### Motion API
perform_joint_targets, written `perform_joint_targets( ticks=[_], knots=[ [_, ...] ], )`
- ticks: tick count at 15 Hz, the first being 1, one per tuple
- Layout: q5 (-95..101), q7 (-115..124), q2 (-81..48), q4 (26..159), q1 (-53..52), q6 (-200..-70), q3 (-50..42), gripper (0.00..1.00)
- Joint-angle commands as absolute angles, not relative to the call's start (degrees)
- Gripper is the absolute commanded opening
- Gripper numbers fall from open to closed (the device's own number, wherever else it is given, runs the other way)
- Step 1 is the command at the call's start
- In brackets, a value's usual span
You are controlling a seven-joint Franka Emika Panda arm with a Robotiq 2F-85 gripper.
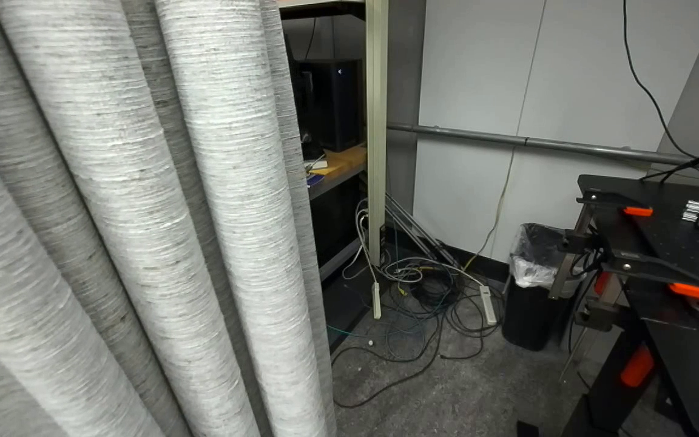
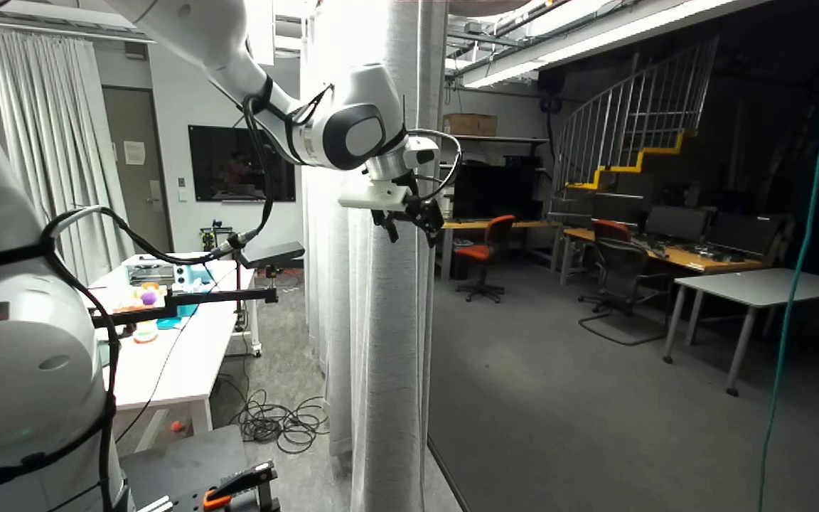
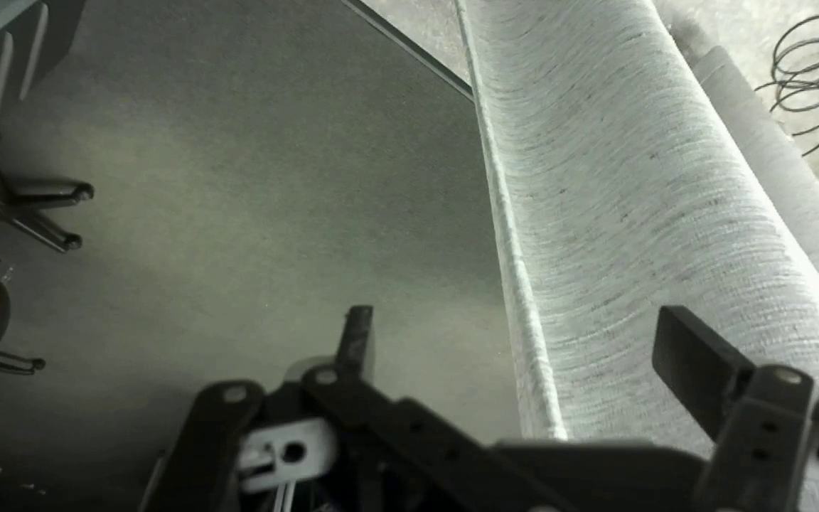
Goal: Pull the curtain to the right
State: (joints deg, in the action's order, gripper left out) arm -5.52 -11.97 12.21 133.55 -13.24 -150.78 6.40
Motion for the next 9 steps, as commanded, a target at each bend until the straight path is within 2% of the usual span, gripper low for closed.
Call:
perform_joint_targets(
  ticks=[1,9],
  knots=[
    [-10.49,-16.85,10.00,129.44,-14.92,-153.20,5.64,1.00],
    [-19.90,-26.59,5.20,122.03,-18.41,-160.10,5.98,1.00]
  ],
)
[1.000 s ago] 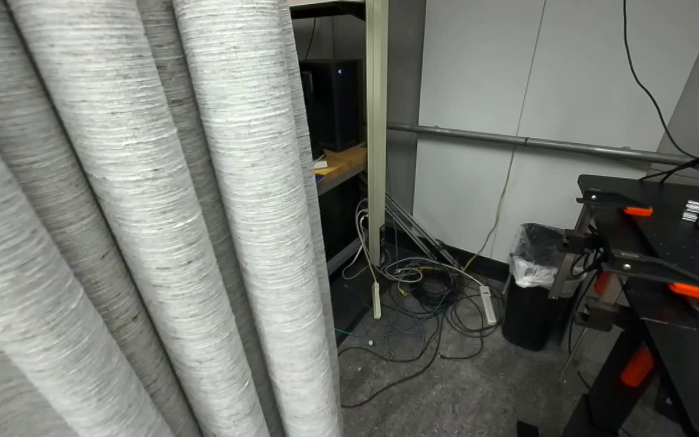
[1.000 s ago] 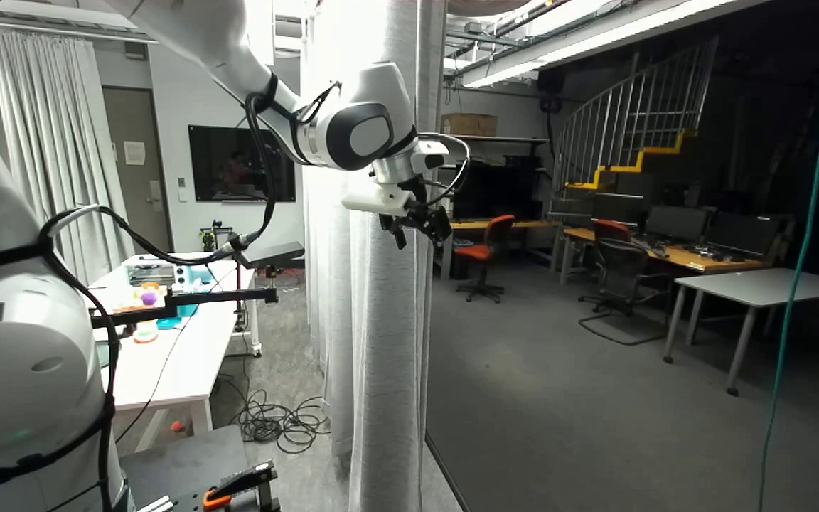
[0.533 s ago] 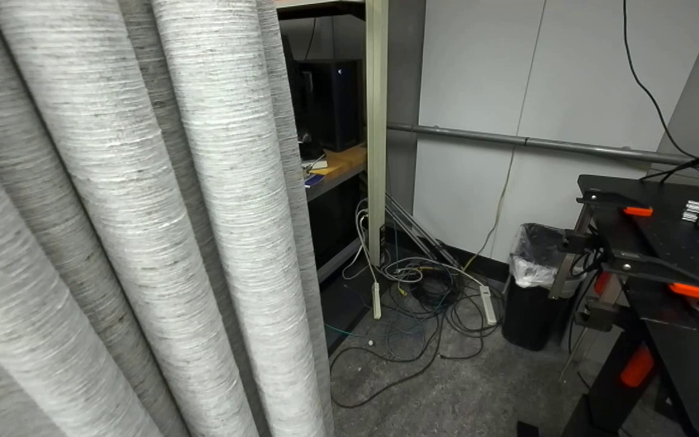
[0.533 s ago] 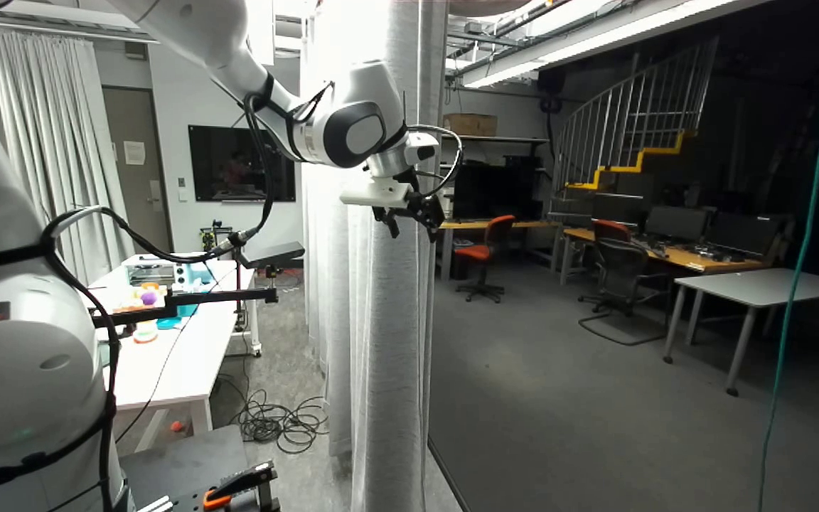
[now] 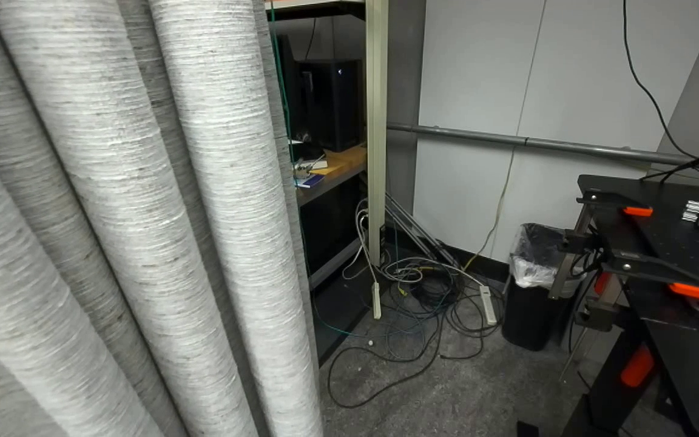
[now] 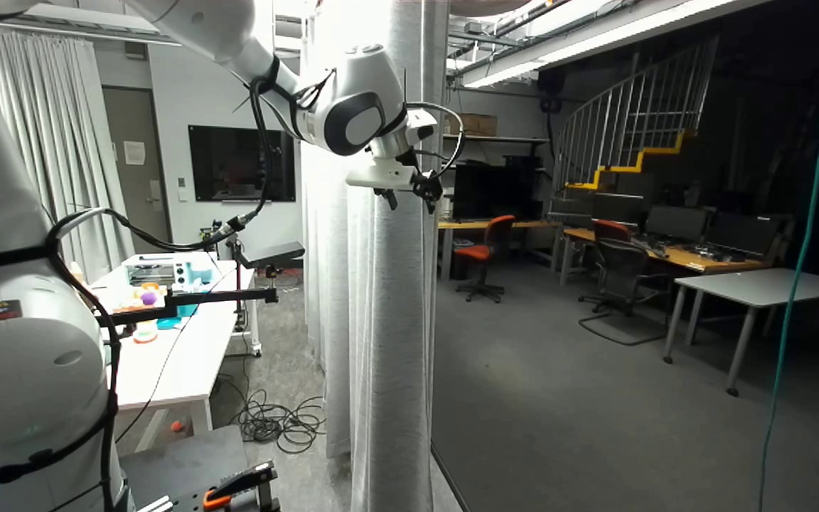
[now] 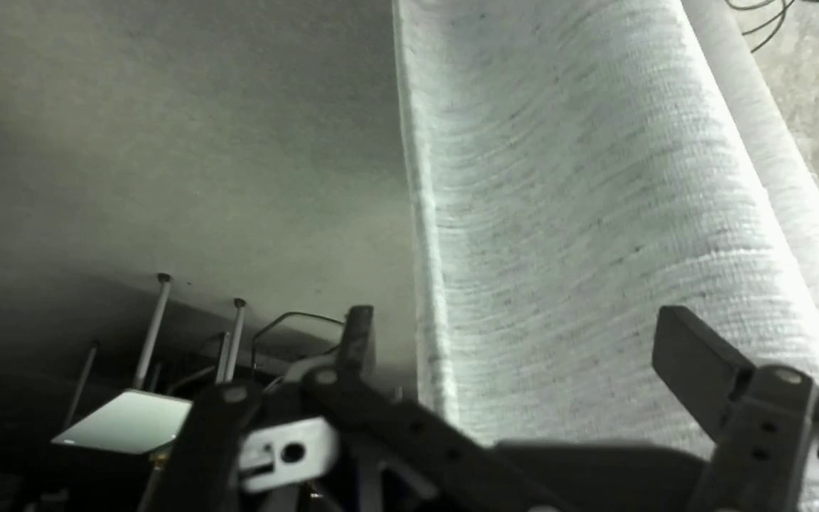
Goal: Pull the curtain to the right
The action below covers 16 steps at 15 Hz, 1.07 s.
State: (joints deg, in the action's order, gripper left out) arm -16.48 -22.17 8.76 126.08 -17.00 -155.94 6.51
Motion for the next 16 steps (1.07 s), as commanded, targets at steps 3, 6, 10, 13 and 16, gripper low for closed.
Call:
perform_joint_targets(
  ticks=[3,6,10,13,16],
  knots=[
    [-19.35,-28.69,0.57,117.69,-18.30,-165.98,6.22,1.00],
    [-18.57,-30.43,-3.47,114.49,-17.49,-171.38,5.85,0.99],
    [-19.06,-30.37,-6.02,113.46,-16.36,-174.27,5.14,0.65],
    [-18.48,-29.16,-4.86,115.84,-15.61,-175.91,3.75,0.39],
    [-17.94,-28.45,-3.23,117.89,-14.96,-176.85,2.04,0.17]
  ],
)
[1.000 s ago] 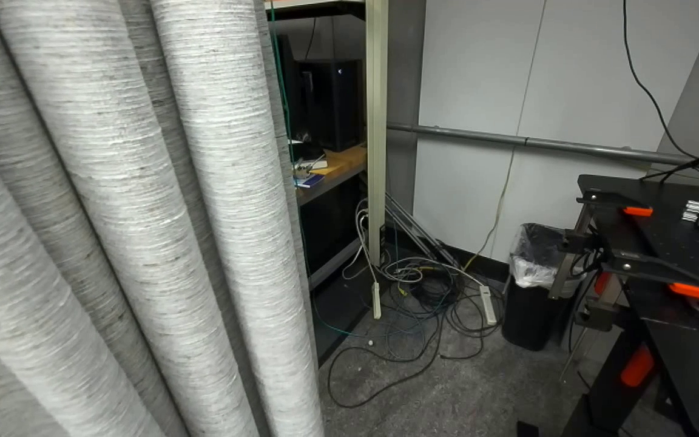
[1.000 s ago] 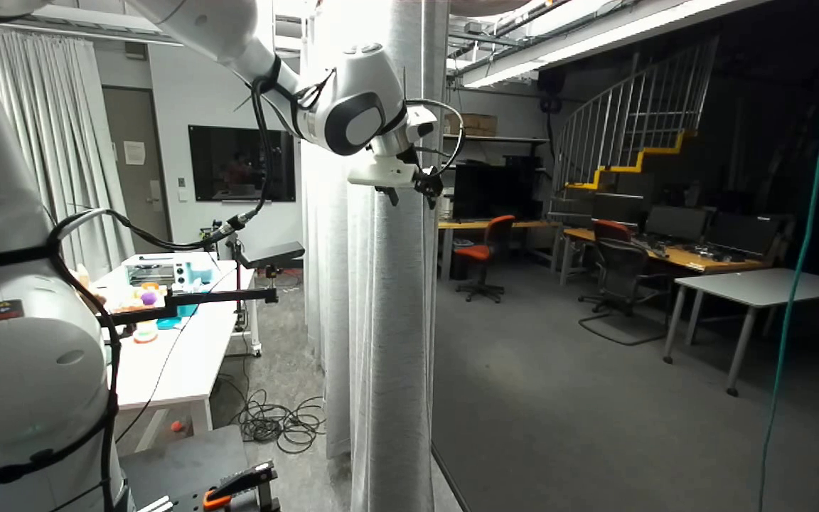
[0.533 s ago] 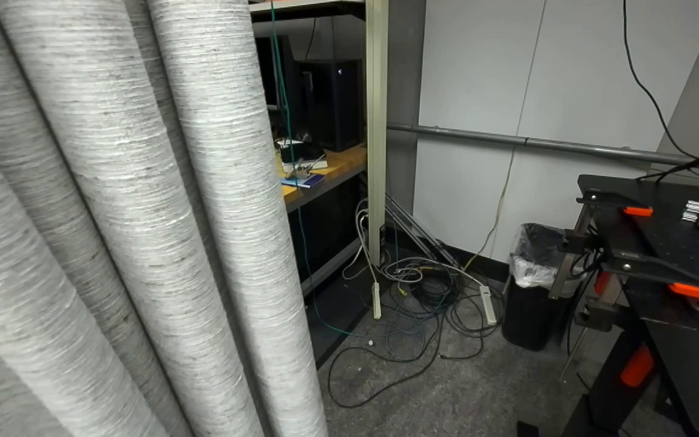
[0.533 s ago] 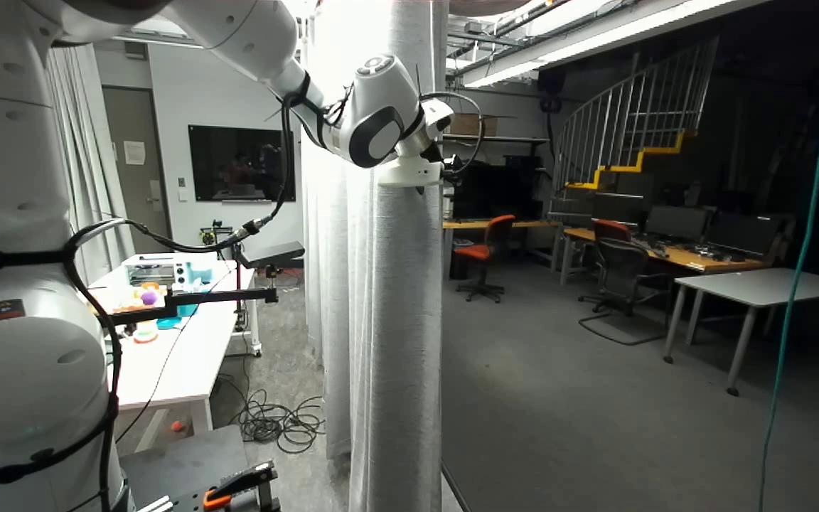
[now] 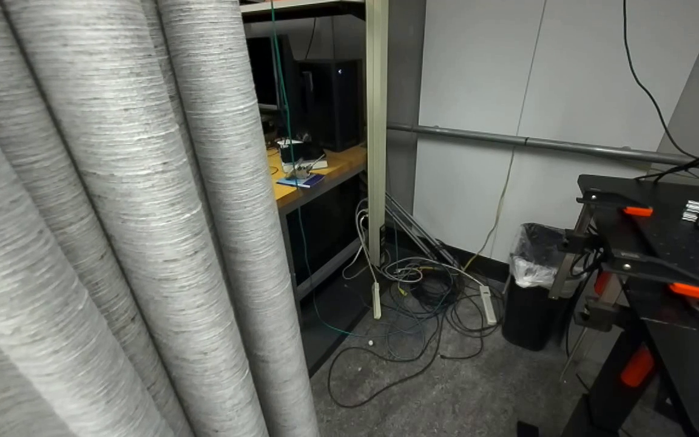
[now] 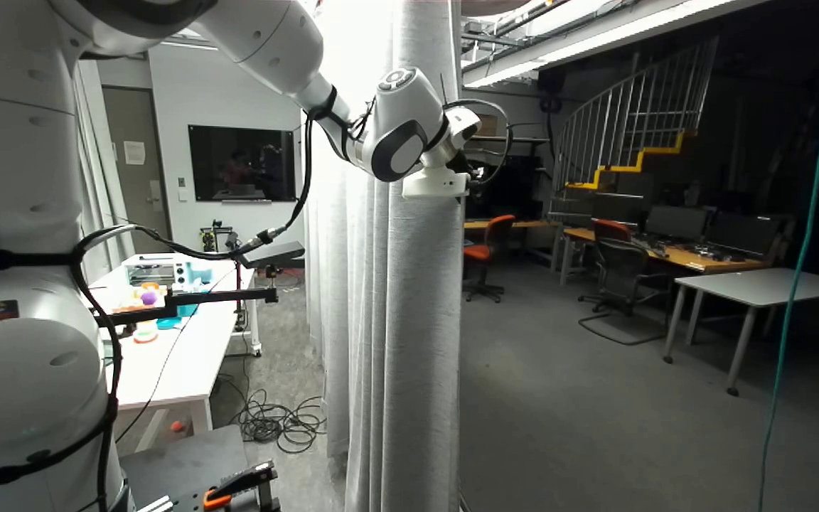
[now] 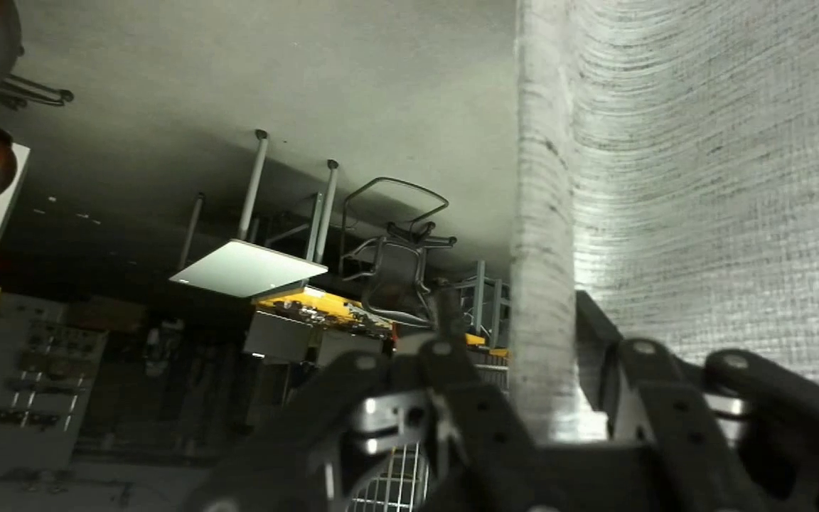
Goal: Pull the curtain to the right
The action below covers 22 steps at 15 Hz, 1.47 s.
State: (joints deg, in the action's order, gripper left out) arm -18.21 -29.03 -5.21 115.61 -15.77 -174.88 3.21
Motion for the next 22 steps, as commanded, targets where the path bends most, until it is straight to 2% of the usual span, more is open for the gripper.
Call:
perform_joint_targets(
  ticks=[1,2,3,15,22],
  knots=[
    [-17.75,-28.22,-2.80,118.35,-14.75,-177.14,1.47,0.10],
    [-17.46,-27.97,-2.28,118.94,-14.60,-177.73,0.74,0.02],
    [-17.29,-27.77,-1.95,119.26,-14.49,-177.98,0.11,0.00],
    [-9.81,-19.38,-1.84,121.28,-14.64,-180.88,-7.37,0.01],
    [-11.23,-21.06,-2.27,119.36,-14.46,-178.98,-6.58,0.02]
  ],
)
